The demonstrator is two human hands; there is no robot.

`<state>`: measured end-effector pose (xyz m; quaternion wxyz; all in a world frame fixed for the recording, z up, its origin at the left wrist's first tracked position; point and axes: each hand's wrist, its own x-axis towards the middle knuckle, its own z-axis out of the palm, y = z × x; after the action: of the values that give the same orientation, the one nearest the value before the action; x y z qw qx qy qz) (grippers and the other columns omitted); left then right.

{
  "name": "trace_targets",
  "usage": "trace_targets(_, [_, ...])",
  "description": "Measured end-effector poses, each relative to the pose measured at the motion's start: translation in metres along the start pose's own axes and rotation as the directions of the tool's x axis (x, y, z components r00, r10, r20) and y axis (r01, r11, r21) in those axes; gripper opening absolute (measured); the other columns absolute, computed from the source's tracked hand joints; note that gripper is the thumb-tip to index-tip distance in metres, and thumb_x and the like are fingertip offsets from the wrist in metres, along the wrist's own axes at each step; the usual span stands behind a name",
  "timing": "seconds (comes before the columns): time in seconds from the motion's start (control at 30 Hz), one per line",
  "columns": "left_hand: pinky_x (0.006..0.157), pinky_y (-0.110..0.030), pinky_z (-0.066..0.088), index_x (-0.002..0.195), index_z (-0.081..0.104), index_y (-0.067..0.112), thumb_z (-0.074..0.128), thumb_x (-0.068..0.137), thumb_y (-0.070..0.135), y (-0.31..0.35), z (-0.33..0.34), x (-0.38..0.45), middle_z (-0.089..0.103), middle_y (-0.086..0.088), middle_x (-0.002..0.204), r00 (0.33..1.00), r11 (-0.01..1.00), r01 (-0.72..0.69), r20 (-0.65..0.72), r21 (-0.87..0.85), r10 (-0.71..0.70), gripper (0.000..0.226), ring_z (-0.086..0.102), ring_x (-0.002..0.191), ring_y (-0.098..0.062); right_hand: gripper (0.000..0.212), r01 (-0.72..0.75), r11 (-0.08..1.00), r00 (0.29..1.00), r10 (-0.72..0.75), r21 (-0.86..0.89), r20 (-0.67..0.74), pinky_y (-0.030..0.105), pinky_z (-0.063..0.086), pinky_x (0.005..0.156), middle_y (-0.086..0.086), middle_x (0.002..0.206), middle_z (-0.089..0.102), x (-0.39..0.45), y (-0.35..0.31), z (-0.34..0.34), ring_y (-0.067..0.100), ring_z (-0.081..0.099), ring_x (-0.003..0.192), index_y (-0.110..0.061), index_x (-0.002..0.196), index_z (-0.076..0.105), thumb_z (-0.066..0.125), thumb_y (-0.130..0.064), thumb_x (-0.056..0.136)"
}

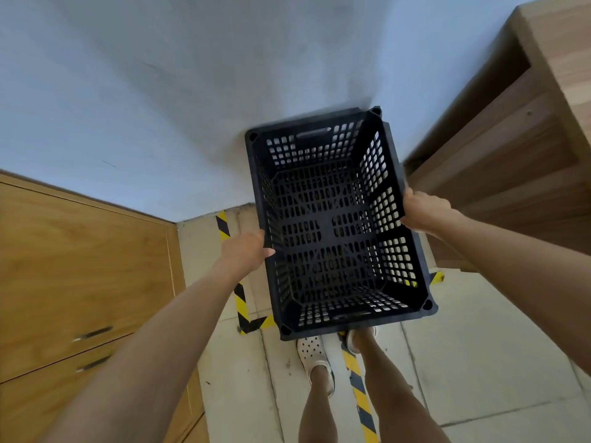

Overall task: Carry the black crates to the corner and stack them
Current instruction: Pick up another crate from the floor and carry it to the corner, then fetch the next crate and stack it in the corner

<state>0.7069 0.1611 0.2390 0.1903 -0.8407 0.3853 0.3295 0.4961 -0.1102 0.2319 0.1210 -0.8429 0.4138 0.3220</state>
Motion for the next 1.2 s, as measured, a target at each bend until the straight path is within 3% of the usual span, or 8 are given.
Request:
trace_targets(0.13, [0.078,-0.038,0.049,0.121,0.050,0.016,0.048,0.100,0.034,-0.003,-0.036,-0.023,0.063,-0.009,0.112,0.995,0.996,-0.092,-0.041,0.000,0.091,0.028,0.061,0.101,-0.029,0.049,0.127,0.992,0.989,-0.128,-0.025,-0.075,0.044,0.055,0.075,0.010,0.118,0.056,-0.034,-0.019,-0.028,0.032,0.063,0.096,-0.014,0.138,0.031,0.051,-0.018,0.094])
trace_targets(0.2, [0.082,-0.039,0.050,0.127,0.050,0.019,0.050,0.099,0.030,-0.006,-0.054,-0.038,0.063,-0.009,0.120,0.987,0.989,-0.140,-0.067,0.049,0.143,0.030,0.060,0.107,-0.029,0.054,0.180,0.983,0.980,-0.181,-0.025,-0.086,0.043,0.056,0.076,0.010,0.124,0.054,-0.054,-0.030,-0.045,0.032,0.062,0.101,-0.017,0.143,0.028,0.052,-0.024,0.094])
trace_targets(0.43, [0.071,-0.033,0.042,0.126,0.051,0.022,0.050,0.096,0.020,-0.019,-0.124,-0.098,0.063,-0.004,0.119,0.960,0.955,-0.169,-0.179,0.245,0.216,0.030,0.060,0.105,-0.026,0.050,0.365,0.931,0.931,-0.365,-0.017,-0.014,0.041,0.050,0.091,0.006,0.136,0.054,-0.135,-0.042,-0.115,0.027,0.057,0.119,-0.023,0.142,0.036,0.054,-0.030,0.096])
trace_targets(0.57, [0.069,-0.032,0.041,0.130,0.049,0.021,0.052,0.097,0.024,-0.010,-0.173,-0.127,0.062,-0.008,0.119,0.930,0.930,-0.208,-0.233,0.304,0.284,0.033,0.059,0.106,-0.028,0.047,0.311,0.950,0.946,-0.312,-0.027,-0.088,0.042,0.049,0.095,0.006,0.136,0.055,-0.179,-0.022,-0.148,0.028,0.055,0.120,-0.022,0.141,0.039,0.052,-0.028,0.096])
trace_targets(0.77, [0.078,-0.037,0.045,0.132,0.047,0.024,0.053,0.096,0.025,0.029,-0.214,-0.151,0.060,-0.006,0.123,0.888,0.877,-0.244,-0.268,0.414,0.374,0.036,0.059,0.109,-0.028,0.045,0.229,0.973,0.959,-0.225,0.005,-0.170,0.040,0.048,0.091,0.006,0.130,0.058,-0.229,0.017,-0.164,0.027,0.057,0.115,-0.021,0.137,0.042,0.054,-0.033,0.095])
trace_targets(0.9, [0.076,-0.036,0.043,0.128,0.049,0.022,0.051,0.096,0.023,0.069,-0.241,-0.164,0.061,-0.005,0.115,0.826,0.814,-0.276,-0.307,0.511,0.473,0.033,0.060,0.103,-0.028,0.044,0.164,0.982,0.971,-0.144,0.094,-0.192,0.044,0.050,0.095,0.006,0.131,0.057,-0.260,0.055,-0.161,0.026,0.058,0.114,-0.021,0.137,0.042,0.053,-0.031,0.095])
trace_targets(1.07, [0.074,-0.034,0.036,0.132,0.046,0.022,0.049,0.096,0.021,0.147,-0.280,-0.188,0.060,-0.004,0.120,0.731,0.731,-0.301,-0.344,0.613,0.589,0.037,0.059,0.106,-0.026,0.043,0.071,0.976,0.972,-0.021,0.206,-0.233,0.038,0.047,0.095,0.006,0.131,0.056,-0.313,0.130,-0.152,0.026,0.056,0.114,-0.018,0.137,0.044,0.052,-0.030,0.097])
trace_targets(1.2, [0.074,-0.034,0.037,0.135,0.043,0.023,0.049,0.096,0.020,0.246,-0.286,-0.221,0.058,-0.004,0.121,0.651,0.643,-0.355,-0.314,0.678,0.691,0.040,0.059,0.106,-0.026,0.043,-0.055,0.950,0.960,0.135,0.306,-0.247,0.040,0.044,0.100,0.003,0.135,0.054,-0.369,0.211,-0.121,0.027,0.054,0.120,-0.020,0.138,0.043,0.052,-0.032,0.097])
